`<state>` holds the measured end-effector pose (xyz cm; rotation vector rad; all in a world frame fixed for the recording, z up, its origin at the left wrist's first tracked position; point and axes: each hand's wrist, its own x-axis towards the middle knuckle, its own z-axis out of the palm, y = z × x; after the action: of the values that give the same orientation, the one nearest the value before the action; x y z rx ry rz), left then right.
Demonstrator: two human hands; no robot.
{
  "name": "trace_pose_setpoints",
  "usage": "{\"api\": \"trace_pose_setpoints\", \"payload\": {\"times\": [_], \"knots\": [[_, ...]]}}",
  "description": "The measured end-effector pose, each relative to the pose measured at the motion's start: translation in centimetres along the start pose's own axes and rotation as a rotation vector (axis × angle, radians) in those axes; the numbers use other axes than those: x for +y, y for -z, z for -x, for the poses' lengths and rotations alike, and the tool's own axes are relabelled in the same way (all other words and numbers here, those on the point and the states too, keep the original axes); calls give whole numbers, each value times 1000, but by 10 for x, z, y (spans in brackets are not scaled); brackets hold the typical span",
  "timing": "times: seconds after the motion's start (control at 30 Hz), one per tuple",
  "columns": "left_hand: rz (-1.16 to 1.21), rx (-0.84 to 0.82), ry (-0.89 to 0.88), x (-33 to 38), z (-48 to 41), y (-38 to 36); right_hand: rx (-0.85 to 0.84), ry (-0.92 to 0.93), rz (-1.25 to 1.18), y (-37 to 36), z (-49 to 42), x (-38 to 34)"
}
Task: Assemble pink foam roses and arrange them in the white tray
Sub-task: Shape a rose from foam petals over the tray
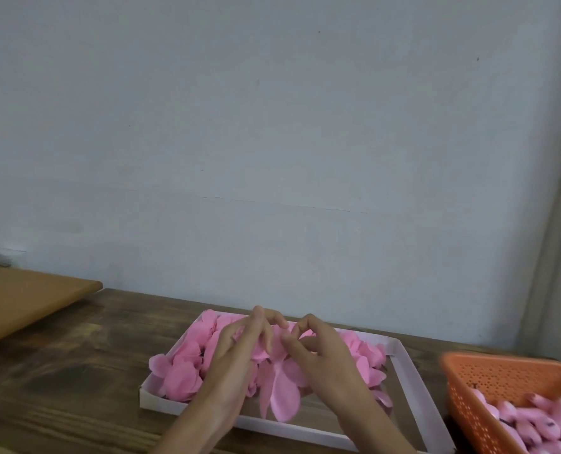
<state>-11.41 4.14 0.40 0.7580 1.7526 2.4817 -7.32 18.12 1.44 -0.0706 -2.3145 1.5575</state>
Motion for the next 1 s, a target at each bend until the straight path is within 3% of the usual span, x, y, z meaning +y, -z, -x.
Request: {"api": "trace_pose_setpoints", "payload": {"times": [0.37,1.0], "knots": [[18,6,65,-11,-5,3,62,50,139,-3,1,2],[14,-37,34,-19,-7,0,105,-13,85,-7,5,-5]]}}
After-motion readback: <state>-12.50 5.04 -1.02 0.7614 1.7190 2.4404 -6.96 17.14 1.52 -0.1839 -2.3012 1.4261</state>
